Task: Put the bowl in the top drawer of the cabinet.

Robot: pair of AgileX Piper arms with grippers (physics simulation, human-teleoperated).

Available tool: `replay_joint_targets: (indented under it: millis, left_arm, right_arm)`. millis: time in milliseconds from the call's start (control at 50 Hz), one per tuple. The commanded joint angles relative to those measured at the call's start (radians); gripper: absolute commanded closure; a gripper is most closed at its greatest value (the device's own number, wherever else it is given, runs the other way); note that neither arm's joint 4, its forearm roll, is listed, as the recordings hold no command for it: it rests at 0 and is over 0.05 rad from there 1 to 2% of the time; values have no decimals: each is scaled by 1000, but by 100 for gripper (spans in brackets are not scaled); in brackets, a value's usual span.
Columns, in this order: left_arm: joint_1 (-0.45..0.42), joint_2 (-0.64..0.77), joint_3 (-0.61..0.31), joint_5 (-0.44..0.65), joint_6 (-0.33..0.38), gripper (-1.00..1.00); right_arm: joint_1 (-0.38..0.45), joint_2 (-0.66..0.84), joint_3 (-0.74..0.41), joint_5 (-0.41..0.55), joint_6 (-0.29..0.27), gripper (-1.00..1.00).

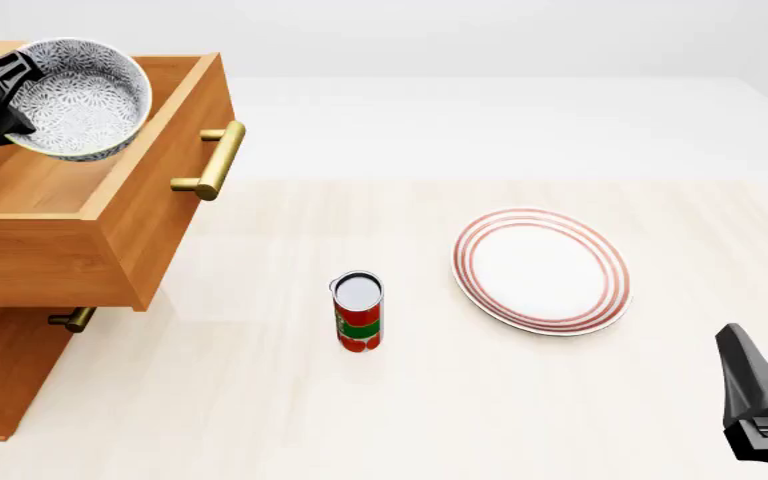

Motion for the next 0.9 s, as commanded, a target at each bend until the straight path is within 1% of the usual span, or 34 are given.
replay_joint_targets:
  millis: [20,900]
  left_arm:
    - [2,14,5,-18,8,100]
    - [10,53,27,-52,19,100]
  right_arm:
    - [0,0,0,0,0,-100]
    - [0,0,0,0,0,-100]
